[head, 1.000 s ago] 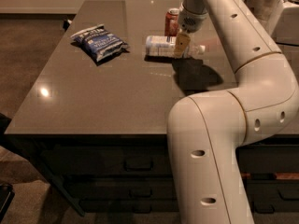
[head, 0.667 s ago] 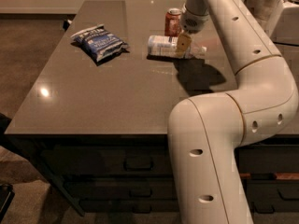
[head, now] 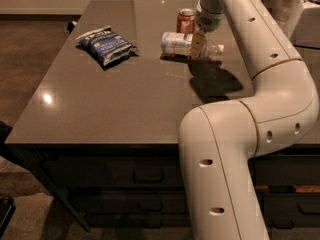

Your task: Move blue plastic bottle near coke can

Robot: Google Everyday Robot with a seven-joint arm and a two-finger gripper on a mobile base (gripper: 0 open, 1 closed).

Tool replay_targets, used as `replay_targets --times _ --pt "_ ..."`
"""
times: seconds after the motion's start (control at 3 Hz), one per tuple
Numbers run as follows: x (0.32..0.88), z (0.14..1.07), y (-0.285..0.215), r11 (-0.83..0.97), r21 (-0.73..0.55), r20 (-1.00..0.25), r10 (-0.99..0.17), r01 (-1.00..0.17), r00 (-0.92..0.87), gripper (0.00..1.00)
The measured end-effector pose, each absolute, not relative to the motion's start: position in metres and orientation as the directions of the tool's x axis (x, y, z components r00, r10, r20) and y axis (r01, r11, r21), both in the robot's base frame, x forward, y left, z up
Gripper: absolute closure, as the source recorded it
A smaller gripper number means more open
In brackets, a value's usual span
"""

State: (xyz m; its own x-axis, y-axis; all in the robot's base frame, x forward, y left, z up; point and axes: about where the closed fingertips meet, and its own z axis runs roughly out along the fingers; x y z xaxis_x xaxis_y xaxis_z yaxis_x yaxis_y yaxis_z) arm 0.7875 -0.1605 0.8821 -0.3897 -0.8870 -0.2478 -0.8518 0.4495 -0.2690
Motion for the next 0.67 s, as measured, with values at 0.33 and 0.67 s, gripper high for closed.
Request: replay_targets --times 0.33,0.67 --pt "0.7963 0.8803 -0.1589 0.452 -0.289 -0.259 -0.886 -0.844 -0.386 0.05" --pt "0.7996 0.8783 -0.1577 0.452 -0.294 -0.263 -0.885 -0.842 -0.384 0.00"
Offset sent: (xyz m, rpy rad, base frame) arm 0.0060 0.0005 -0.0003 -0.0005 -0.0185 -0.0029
